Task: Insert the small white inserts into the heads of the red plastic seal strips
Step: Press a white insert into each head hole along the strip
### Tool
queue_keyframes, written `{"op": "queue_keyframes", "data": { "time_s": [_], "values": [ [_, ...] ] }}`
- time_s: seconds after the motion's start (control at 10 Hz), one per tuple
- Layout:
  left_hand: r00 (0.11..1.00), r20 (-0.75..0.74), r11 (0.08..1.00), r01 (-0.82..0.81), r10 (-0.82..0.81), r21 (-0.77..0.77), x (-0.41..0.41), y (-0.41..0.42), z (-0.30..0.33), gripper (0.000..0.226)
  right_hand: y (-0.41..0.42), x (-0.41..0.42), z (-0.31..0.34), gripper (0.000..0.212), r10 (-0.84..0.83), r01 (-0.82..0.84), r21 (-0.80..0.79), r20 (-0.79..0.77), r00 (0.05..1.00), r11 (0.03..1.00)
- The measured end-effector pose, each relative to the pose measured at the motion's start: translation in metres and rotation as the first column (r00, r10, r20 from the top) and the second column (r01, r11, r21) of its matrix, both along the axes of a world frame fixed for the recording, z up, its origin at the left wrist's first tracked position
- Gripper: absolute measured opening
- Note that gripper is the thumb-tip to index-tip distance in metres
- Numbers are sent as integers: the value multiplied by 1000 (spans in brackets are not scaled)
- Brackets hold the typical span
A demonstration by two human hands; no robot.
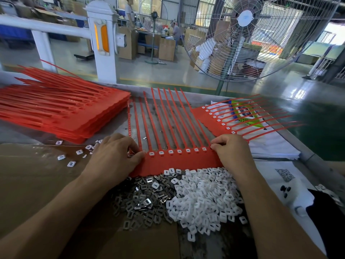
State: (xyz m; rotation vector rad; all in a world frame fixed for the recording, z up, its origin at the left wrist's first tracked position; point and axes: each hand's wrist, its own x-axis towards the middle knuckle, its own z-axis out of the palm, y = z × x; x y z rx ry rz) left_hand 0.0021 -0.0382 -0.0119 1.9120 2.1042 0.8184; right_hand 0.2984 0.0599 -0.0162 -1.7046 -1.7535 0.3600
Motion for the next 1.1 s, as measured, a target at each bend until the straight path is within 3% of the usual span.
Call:
{"op": "queue_keyframes", "data": {
  "time_s": [0.8, 0.9, 1.1],
  "values": [
    [1000, -6, 1000, 4, -4, 8, 0, 0, -1, 15, -2, -1, -2, 13, -25, 20, -56, -98, 995, 998],
    [1000, -2, 1000, 5, -5, 12, 0, 0, -1, 14, -4, -1, -1, 15, -14, 10, -53, -63, 998, 999],
    [1000, -2, 1000, 1, -1, 14, 0, 0, -1, 14, -16, -8, 6, 22, -10, 23, -65, 192, 981, 998]
  ]
}}
